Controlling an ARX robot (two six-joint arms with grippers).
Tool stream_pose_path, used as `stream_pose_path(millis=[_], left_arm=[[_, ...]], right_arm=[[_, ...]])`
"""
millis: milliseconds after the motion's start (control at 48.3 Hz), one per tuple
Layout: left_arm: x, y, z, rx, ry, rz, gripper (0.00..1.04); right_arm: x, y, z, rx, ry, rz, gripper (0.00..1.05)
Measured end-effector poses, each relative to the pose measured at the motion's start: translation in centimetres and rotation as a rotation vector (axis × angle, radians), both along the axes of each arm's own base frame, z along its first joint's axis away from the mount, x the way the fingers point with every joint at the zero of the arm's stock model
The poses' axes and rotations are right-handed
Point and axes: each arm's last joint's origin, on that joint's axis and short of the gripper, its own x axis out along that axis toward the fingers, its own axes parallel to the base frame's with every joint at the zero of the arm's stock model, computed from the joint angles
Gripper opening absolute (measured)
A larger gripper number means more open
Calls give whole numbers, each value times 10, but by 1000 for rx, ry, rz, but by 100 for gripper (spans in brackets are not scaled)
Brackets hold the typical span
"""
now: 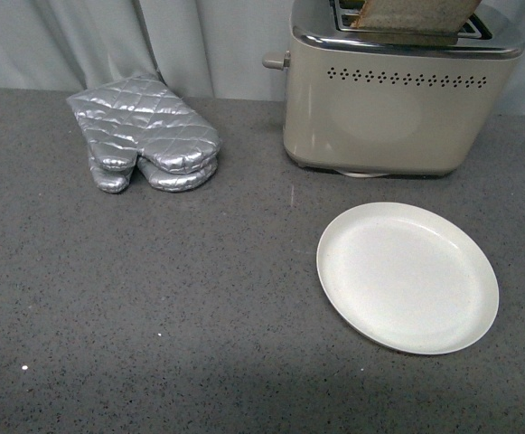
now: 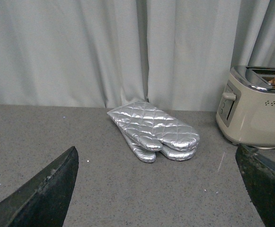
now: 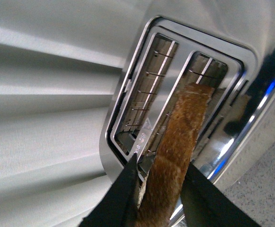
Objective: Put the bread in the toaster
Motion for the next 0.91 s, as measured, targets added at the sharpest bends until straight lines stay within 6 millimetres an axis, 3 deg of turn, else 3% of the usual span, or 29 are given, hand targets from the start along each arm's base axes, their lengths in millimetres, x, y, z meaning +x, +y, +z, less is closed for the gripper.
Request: stream_pose_path(millis=[166,228,352,476,662,724,828,910], left_arm=[[0,0,0,0,0,0,98],[0,0,0,0,0,0,98],[0,0,0,0,0,0,98],[0,0,0,0,0,0,98],[0,0,0,0,0,0,98],[0,0,0,0,0,0,98],[0,0,0,0,0,1,98],[0,0,0,0,0,0,98]], right_arm=[[-11,1,29,-239,-171,131,65],[-18,0,37,-304,-215,146,72],[-61,-6,57,-609,-383,193,97],[-99,-18,51,-855,-450,199,95],[-171,-49,12,-1261,-471,183,95],[-196,-62,-4,-1279,-480,220,93],[-234,-84,-38,-1190,-458,381,74],[-247,-93,-50,-1158,-454,380,61]])
